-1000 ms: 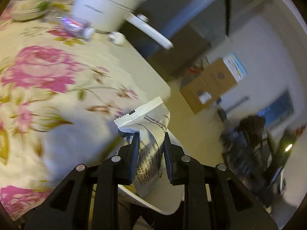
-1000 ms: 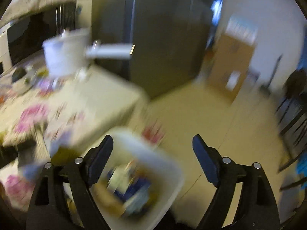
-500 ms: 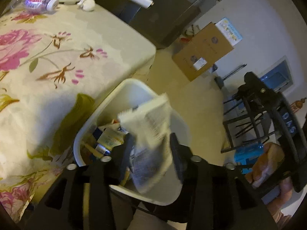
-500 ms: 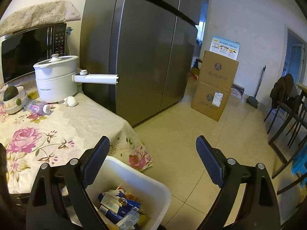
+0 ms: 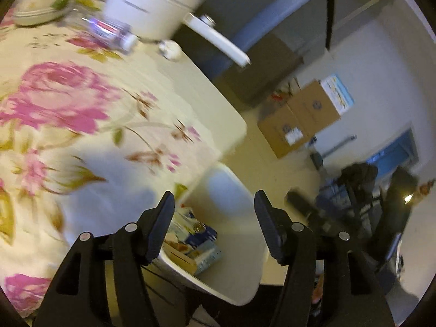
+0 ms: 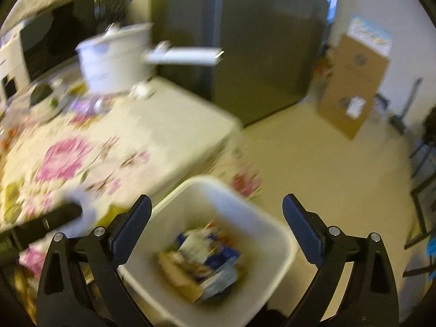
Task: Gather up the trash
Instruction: 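Carry the white packet over the bin and release it with the left gripper, then reach the right gripper to the crumpled white tissue and grasp it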
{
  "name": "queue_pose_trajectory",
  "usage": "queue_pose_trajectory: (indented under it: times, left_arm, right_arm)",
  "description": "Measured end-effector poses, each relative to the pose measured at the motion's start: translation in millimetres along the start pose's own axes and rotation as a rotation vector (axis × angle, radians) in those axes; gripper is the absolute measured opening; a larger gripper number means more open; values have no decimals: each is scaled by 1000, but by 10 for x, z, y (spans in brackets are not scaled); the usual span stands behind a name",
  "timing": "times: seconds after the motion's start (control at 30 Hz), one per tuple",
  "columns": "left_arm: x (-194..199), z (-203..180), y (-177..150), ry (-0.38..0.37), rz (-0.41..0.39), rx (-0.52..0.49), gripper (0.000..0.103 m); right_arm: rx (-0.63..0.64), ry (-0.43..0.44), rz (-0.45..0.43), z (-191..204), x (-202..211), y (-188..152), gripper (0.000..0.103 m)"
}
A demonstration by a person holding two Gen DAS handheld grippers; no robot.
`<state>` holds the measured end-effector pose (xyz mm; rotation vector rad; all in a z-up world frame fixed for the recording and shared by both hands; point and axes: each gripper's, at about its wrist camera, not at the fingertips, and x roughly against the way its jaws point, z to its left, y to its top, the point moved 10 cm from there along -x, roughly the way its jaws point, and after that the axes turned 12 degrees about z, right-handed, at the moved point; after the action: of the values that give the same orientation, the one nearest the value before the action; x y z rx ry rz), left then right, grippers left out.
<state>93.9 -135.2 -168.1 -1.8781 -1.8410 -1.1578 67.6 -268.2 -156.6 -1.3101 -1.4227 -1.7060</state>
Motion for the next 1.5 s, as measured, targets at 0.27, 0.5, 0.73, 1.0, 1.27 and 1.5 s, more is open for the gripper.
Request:
queue_pose_trajectory:
  times: [0.27,0.5,0.73,1.0,1.27,1.5]
  left_arm:
    - [408,512,244,31,-93,150,62]
    - [642,1112,288,79,-145,334,65]
    - [758,1472,286,49,-171,458,65]
    - [754,1639,272,34,-153,493,65]
    - [676,1703,306,57,-142,482,65]
    - [636,1664,351,50,-140,460,65]
  right_arm:
    - [66,132,212,584,-353,-52,93]
    - [187,116,256,988,-525,308,93]
    - [168,165,235,1331,-729,1157,93]
    - [34,178,160,1341,-1127,2034,93]
    - [0,164,164,1349,-1704,2447,92]
    - [6,170,159,1371,-2005,2626,83]
